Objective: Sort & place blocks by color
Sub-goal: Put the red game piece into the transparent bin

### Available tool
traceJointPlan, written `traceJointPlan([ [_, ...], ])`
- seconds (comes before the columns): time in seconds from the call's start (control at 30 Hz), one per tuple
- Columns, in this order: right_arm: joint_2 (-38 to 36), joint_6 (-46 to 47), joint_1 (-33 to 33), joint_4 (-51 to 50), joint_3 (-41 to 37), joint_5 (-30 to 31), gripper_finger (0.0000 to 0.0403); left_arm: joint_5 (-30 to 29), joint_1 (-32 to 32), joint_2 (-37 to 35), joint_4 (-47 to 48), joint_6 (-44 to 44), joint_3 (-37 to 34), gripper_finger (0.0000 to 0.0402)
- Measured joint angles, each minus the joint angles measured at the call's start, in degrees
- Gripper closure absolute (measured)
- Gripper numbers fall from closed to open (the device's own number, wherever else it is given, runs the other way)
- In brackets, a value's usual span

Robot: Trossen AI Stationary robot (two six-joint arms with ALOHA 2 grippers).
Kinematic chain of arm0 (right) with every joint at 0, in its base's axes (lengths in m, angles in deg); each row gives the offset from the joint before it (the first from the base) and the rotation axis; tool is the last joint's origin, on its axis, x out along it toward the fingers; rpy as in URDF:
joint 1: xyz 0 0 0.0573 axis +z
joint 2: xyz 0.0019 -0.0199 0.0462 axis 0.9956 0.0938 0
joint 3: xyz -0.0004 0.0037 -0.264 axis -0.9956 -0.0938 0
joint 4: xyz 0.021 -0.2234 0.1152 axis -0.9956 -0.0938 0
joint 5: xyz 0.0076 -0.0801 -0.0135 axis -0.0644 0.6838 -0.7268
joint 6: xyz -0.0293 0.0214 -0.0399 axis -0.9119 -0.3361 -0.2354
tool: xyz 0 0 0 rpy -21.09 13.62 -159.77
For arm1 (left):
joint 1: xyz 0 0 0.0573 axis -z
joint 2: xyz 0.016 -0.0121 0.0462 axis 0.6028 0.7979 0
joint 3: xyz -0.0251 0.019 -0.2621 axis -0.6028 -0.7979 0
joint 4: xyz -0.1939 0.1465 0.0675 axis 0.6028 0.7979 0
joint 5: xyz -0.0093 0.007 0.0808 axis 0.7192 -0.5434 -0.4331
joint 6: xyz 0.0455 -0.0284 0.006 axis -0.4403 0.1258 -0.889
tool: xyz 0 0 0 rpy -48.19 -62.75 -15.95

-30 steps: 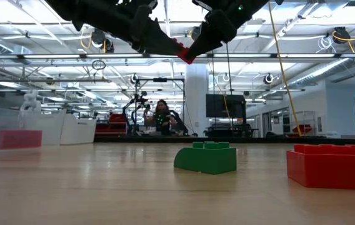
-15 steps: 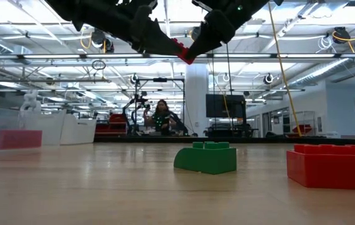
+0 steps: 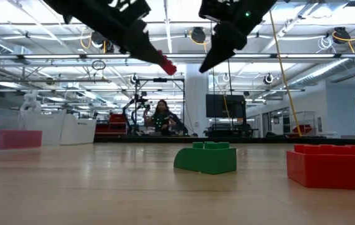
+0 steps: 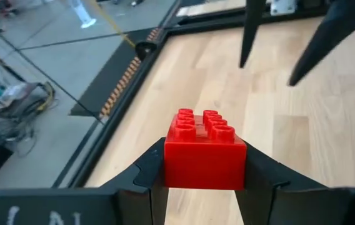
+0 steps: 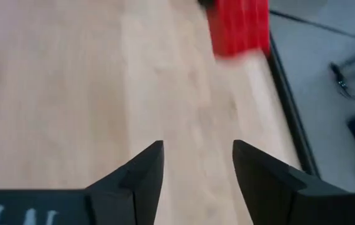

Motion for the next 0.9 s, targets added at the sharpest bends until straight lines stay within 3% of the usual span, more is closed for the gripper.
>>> traceJointPlan([
  [0.17,-0.3,0.9,0.0,-2.1,-2.3,4.0,0.0206,-1.3,0.7,-4.9,7.5,4.9,0.0,0.0268],
  [0.3,-0.4,2.3,0.0,-1.2,-5.8,3.9,0.0203,-6.3,2.9,-8.3,17.1,11.6,0.1,0.0268],
  [0.6,-0.5,7.2,0.1,5.8,-17.0,3.8,0.0202,-8.0,9.3,-14.9,53.2,44.6,0.0,0.0268],
  [0.9,-2.7,10.2,0.2,9.2,-24.2,3.0,0.0202,-6.9,19.4,-16.5,72.2,67.1,0.0,0.0268],
])
